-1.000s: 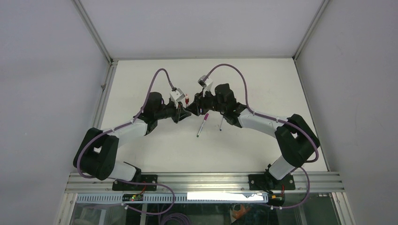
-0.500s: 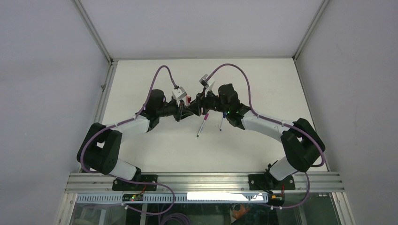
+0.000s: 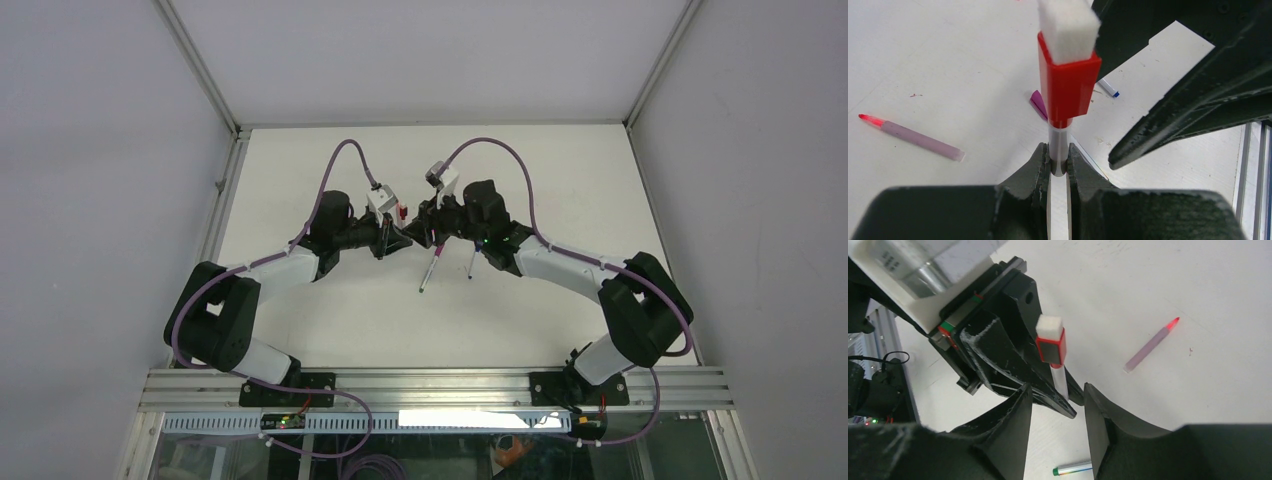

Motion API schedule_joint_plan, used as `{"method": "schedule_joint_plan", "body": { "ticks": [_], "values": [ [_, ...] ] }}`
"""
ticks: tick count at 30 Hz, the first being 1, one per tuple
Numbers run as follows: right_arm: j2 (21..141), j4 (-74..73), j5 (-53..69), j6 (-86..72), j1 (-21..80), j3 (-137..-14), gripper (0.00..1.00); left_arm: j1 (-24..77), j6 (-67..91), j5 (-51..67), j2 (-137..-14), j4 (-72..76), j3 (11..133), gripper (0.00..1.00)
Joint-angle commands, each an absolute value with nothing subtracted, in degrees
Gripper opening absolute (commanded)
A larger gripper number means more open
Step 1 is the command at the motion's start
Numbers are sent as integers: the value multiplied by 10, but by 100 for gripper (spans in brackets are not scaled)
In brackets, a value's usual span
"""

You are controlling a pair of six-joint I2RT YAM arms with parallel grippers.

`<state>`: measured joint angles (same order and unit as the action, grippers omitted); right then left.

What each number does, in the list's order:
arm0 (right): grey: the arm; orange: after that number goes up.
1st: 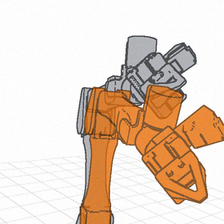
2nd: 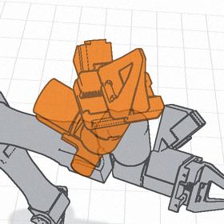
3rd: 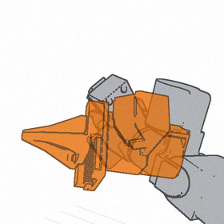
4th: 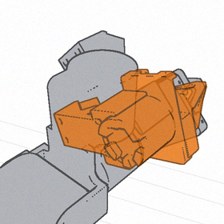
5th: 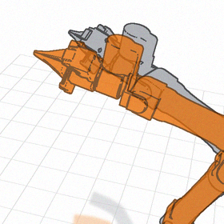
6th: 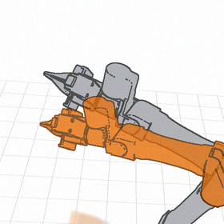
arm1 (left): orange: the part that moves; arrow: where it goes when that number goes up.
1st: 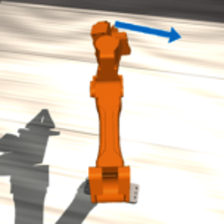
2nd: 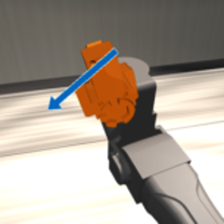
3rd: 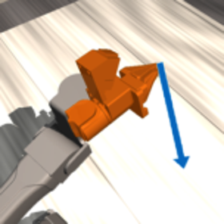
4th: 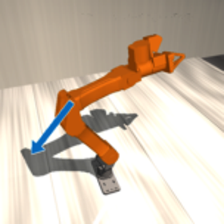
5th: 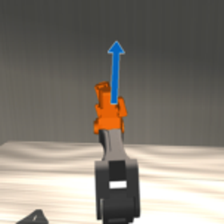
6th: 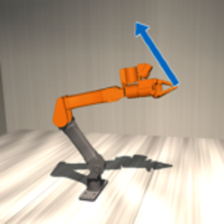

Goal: Insert the pens into the pen caps

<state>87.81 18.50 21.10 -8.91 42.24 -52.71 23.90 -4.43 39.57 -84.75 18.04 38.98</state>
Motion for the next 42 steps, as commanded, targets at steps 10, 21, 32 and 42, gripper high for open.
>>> {"method": "schedule_joint_plan", "body": {
  "ticks": [10, 21, 32, 42],
  "values": [
    [835, 249, 205, -68, 422, -538, 45, 237, -44, 420, -855, 201, 409, 0],
    [865, 274, 187, -67, 422, -556, 51, 237, -42, 423, -856, 200, 410, 0],
    [900, 287, 199, -75, 423, -578, 24, 237, -43, 424, -859, 200, 410, 0],
    [905, 279, 199, -77, 422, -577, 0, 237, -48, 417, -855, 198, 410, 0]
  ]
}}
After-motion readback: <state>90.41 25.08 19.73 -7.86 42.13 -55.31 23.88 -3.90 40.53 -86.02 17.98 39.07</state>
